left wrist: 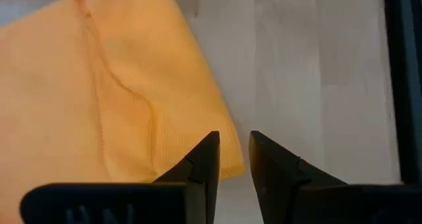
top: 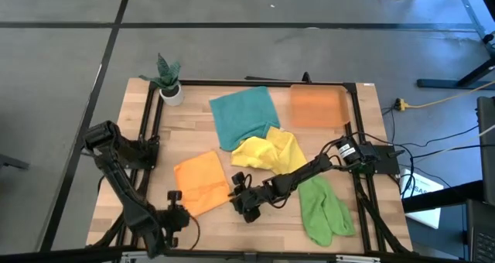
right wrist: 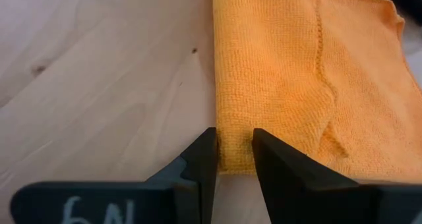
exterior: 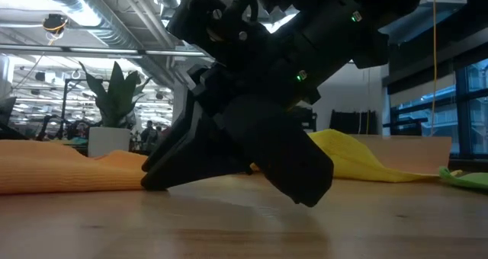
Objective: Roll microfiber towels into tight, uniform cylinder then place into a basket
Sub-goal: Roll the orange microfiber towel
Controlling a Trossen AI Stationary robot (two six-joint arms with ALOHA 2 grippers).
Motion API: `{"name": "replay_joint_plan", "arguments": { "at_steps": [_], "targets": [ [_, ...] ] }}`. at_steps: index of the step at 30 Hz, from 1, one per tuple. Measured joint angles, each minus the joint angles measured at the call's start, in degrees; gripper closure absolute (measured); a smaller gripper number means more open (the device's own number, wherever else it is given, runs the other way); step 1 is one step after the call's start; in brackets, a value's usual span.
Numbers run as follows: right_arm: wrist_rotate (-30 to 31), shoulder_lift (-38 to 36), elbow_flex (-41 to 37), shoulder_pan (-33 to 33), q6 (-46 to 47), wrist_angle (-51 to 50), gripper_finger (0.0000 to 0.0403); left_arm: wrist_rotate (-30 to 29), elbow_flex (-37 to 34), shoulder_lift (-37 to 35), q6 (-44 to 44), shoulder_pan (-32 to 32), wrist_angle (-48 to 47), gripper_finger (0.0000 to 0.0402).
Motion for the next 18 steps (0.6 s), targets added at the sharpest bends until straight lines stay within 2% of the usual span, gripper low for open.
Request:
{"name": "replay_joint_plan", "arguments": {
  "at_steps": [3, 11, 18],
  "targets": [
    [0.0, 0.0, 0.0, 0.0, 0.1, 0.0, 0.0302, -2.0, 0.0, 1.5, -0.5, -1.5, 0.4, 0.0327],
    [0.0, 0.0, 0.0, 0.0, 0.1, 0.0, 0.0302, -1.7, 0.0, 7.5, 0.8, -2.3, 1.6, 0.0327],
    [-0.1, 0.0, 0.0, 0.0, 0.1, 0.0, 0.0302, -2.7, 0.0, 8.3, 2.4, -2.0, 1.4, 0.0327]
  ]
}}
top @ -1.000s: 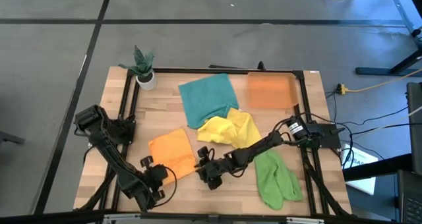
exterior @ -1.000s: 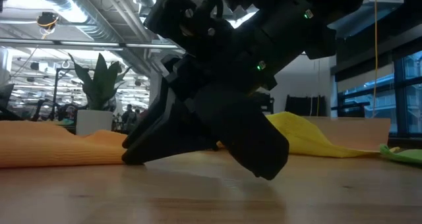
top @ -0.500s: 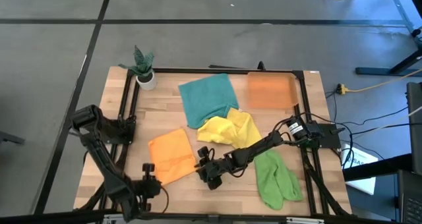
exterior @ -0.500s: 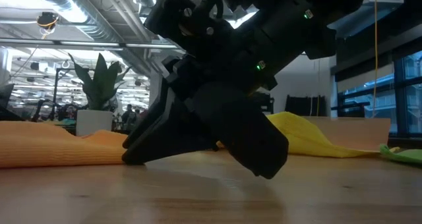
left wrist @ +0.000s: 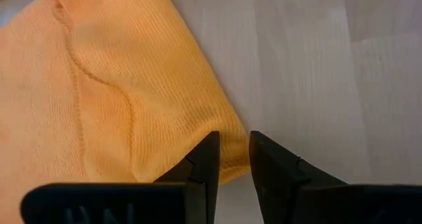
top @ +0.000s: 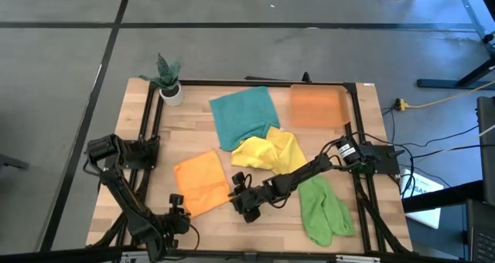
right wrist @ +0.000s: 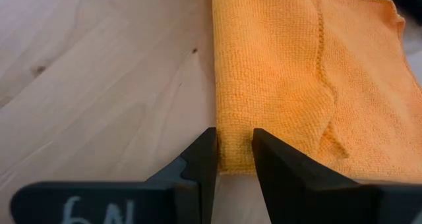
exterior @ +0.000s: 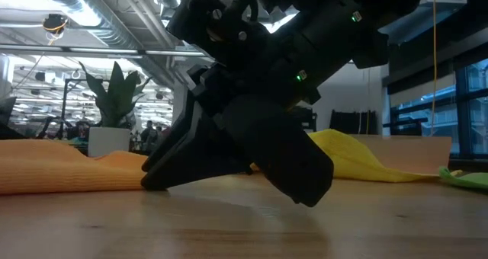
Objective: Roll microfiber towels into tight, uniform cylinder then place into a basket
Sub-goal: Roll the orange microfiber towel
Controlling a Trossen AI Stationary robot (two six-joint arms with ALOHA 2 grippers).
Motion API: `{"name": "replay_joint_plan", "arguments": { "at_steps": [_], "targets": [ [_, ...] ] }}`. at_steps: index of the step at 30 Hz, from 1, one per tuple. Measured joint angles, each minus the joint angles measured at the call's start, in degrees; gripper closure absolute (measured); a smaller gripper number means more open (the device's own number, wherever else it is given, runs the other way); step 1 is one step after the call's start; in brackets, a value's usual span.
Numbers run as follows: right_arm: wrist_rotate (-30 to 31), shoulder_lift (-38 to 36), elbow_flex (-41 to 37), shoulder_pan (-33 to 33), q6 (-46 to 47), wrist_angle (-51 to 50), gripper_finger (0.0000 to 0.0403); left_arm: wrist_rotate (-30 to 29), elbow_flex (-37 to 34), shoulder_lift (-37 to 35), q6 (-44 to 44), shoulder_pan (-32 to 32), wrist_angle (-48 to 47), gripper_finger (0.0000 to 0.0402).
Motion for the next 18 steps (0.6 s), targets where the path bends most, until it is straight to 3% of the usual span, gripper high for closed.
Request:
{"name": "replay_joint_plan", "arguments": {
  "at_steps": [18],
  "targets": [
    [0.0, 0.0, 0.0, 0.0, 0.2, 0.0, 0.0302, 0.8, 0.3, 3.8, -1.5, 1.7, 0.2, 0.0336]
  ]
}}
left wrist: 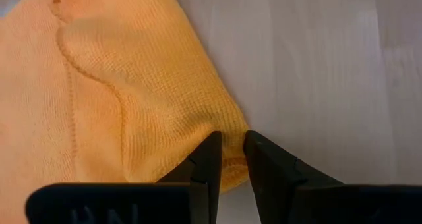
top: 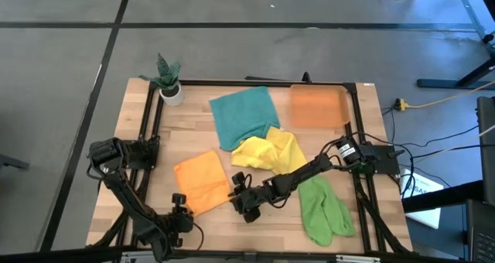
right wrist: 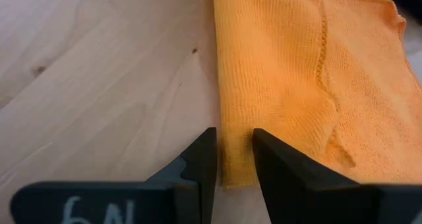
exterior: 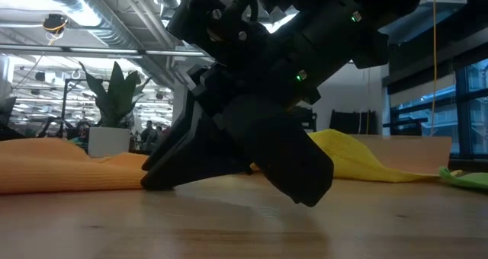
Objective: Roll microfiber towels into tight, uniform cylinder then place into a basket
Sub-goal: Roll the orange microfiber towel
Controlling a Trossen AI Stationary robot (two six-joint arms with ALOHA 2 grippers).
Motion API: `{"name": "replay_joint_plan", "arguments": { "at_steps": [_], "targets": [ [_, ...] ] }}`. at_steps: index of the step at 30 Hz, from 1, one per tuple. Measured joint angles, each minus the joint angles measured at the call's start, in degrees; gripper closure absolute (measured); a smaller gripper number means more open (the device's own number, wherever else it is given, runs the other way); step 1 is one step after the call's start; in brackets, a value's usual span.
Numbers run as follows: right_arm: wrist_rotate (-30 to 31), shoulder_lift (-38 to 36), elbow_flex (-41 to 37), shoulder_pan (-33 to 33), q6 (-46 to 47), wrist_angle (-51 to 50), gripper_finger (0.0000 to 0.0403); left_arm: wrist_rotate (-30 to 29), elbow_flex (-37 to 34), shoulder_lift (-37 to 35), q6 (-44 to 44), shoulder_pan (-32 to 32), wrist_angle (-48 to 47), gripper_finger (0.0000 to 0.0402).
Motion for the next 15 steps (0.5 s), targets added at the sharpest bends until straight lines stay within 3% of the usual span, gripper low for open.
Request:
{"name": "replay_joint_plan", "arguments": {
  "at_steps": [5, 11, 15],
  "targets": [
    [-0.1, 0.0, 0.0, 0.0, 0.0, 0.0, 0.0312, 0.7, -0.1, 0.1, -1.9, 0.0, 0.1, 0.0346],
    [-1.9, 0.1, 0.0, 0.0, 0.0, -0.2, 0.039, 2.4, -0.1, 0.0, -2.0, 0.4, 0.3, 0.0396],
    [-2.0, 0.1, 0.0, 0.0, 1.1, -0.2, 0.0392, 2.6, -0.1, 0.0, -2.0, 0.5, 0.3, 0.0399]
  ]
}}
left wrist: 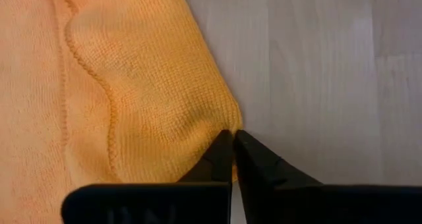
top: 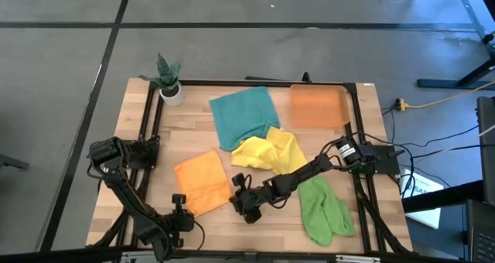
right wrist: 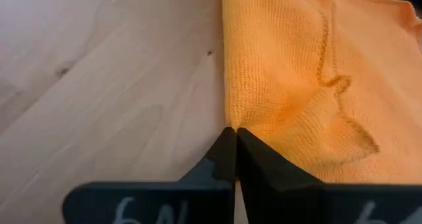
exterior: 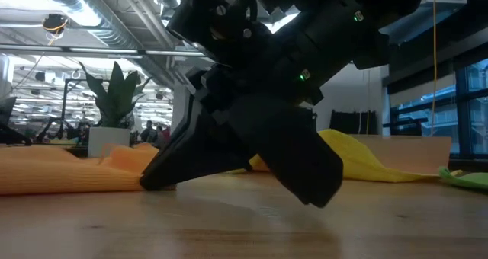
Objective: Roll microfiber towels into tight, uniform cylinder then place into a basket
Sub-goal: Roll the orange microfiber towel
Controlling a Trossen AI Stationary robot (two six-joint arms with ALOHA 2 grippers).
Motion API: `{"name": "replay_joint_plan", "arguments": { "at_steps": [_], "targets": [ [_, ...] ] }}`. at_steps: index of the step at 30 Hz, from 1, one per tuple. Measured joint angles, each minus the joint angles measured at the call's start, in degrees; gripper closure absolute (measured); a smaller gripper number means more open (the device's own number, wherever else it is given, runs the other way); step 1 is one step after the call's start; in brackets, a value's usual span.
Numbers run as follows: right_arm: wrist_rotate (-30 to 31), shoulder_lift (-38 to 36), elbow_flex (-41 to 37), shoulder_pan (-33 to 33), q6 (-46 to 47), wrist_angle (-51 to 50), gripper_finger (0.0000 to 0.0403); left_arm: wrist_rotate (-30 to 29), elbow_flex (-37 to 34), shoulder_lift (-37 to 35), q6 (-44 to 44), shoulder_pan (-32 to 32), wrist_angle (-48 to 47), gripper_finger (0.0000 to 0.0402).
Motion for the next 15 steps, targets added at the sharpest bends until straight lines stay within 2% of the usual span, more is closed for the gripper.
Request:
{"name": "replay_joint_plan", "arguments": {
  "at_steps": [8, 12, 15],
  "targets": [
    [-2.2, 0.0, 0.0, 0.0, 1.6, 0.2, 0.0399, 2.4, -0.4, -2.9, -0.2, 0.1, -0.2, 0.0401],
    [-7.5, -1.0, 0.1, -0.4, 3.6, 0.2, 0.04, 7.5, -0.5, -4.9, -2.8, 1.1, -0.8, 0.0401],
    [-11.1, -2.3, 0.1, -1.1, 7.0, -0.2, 0.0401, 9.2, -0.5, -5.2, -2.9, 2.2, -0.9, 0.0401]
  ]
}}
